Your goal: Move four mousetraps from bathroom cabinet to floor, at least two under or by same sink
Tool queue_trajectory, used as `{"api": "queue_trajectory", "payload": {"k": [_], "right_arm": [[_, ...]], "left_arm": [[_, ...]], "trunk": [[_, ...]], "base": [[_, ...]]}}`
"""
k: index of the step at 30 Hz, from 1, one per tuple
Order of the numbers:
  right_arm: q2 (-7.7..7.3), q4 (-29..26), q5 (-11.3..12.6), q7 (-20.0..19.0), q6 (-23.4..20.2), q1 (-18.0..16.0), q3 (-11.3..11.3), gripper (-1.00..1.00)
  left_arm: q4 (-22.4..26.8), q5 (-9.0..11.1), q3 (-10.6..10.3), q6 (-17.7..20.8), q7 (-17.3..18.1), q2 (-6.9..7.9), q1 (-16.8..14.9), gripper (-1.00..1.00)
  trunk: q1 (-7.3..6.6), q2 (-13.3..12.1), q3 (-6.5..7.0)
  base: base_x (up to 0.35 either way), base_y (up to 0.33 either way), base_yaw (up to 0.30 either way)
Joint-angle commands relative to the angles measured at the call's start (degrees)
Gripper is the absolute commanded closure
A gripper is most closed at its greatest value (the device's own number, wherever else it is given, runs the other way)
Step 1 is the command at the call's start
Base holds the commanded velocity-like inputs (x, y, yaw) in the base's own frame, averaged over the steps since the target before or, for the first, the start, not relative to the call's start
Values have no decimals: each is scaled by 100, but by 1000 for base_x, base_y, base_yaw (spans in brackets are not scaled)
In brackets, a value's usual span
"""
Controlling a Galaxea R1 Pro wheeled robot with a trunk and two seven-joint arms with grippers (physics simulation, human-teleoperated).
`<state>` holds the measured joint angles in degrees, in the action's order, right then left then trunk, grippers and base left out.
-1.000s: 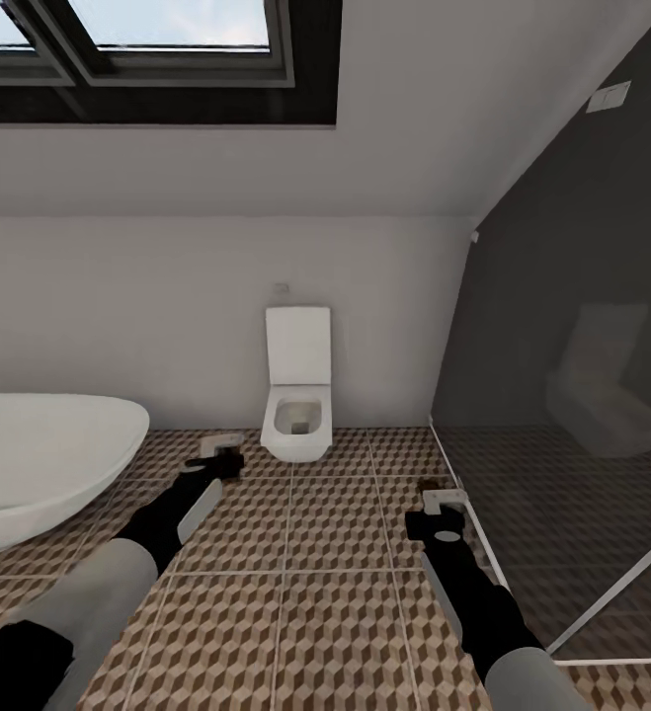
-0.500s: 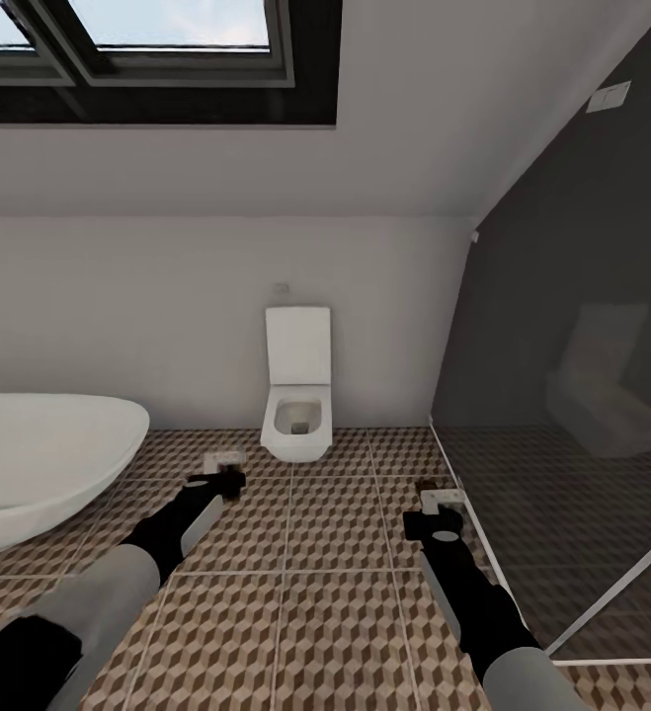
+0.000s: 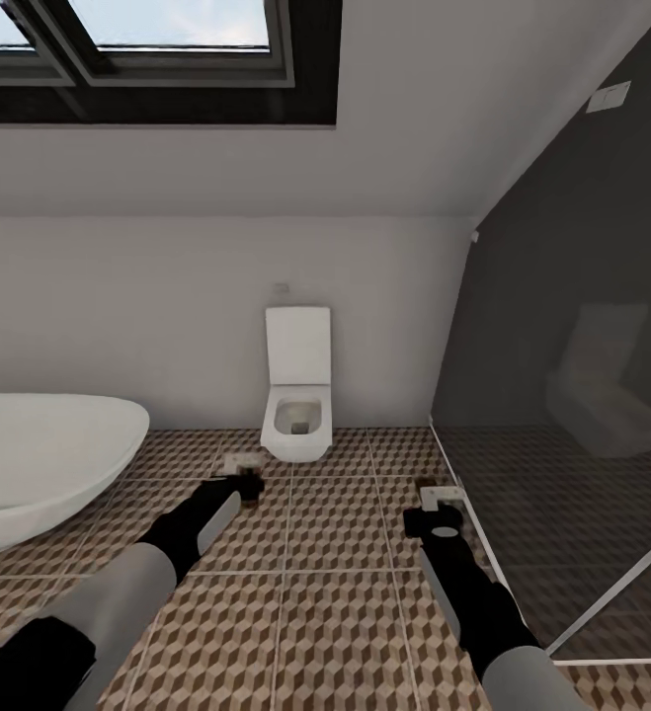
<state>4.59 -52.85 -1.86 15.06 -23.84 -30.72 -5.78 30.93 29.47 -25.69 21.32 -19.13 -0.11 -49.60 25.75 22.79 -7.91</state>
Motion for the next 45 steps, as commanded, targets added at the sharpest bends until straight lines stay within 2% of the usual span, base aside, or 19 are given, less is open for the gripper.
{"api": "queue_trajectory", "payload": {"k": [1, 9, 45], "right_arm": [[6, -30, -8, 23, -63, -4, -12, 100], [42, -145, -6, 23, -146, -4, 3, 100], [42, -147, 1, 6, -126, -4, -1, 100]], "left_arm": [[10, 50, -41, 32, -64, 5, -6, 100], [0, 50, -72, 167, -64, -80, -6, 100], [-95, 50, -109, 162, -47, -112, -6, 100]], "trunk": [[4, 13, -13], [4, 13, -34], [794, 1456, -988]], "base": [[0, 0, 0], [0, 0, 0], [0, 0, 0]]}}
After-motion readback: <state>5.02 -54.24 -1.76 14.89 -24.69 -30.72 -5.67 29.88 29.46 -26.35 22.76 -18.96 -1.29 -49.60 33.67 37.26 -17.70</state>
